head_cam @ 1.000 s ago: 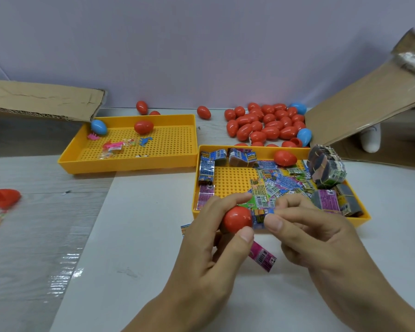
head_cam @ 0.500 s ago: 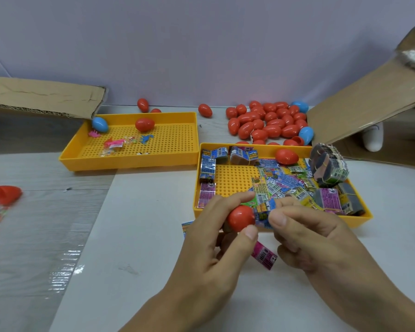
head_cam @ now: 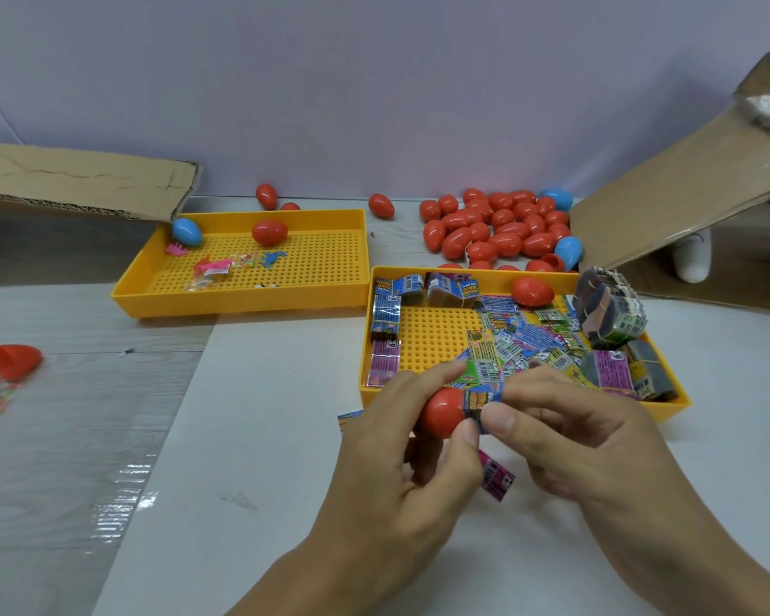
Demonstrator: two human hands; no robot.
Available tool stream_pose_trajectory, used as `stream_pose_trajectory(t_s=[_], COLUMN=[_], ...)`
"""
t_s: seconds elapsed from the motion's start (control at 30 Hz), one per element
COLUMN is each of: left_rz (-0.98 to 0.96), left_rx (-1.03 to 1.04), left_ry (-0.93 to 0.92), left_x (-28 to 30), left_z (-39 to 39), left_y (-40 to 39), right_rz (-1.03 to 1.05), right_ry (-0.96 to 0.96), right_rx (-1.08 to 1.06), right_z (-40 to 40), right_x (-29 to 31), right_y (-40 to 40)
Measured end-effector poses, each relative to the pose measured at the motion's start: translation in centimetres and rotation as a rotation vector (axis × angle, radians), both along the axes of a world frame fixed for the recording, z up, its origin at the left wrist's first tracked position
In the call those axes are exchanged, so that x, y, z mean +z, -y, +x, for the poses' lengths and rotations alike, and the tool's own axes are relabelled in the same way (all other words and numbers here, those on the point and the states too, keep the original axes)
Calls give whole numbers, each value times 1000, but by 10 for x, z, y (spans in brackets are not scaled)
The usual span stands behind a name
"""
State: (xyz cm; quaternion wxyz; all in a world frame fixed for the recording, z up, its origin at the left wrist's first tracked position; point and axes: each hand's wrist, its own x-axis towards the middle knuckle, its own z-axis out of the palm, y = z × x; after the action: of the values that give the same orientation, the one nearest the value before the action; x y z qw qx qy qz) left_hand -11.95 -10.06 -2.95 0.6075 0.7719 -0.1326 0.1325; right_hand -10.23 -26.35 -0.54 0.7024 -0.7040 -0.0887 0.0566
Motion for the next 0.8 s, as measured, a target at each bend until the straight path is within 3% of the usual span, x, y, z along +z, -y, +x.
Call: stream_pose_trajectory(t_s=[0.3, 0.5, 0.7, 0.8], left_rz=[154, 301, 223, 160], left_rx=[88, 169, 226, 213], left_ry=[229, 366, 321, 289], left_x=[-5, -3, -4, -4], left_z=[-3, 0, 0, 0], left_y=[6, 4, 3, 3], right_rz=[-42, 53, 157, 87], right_ry=[98, 94, 10, 31], right_rx=[-112, -66, 29, 6], right_z=[-5, -9, -10, -9], right_x=[2, 7, 11, 12], right_y=[-3, -8, -6, -5])
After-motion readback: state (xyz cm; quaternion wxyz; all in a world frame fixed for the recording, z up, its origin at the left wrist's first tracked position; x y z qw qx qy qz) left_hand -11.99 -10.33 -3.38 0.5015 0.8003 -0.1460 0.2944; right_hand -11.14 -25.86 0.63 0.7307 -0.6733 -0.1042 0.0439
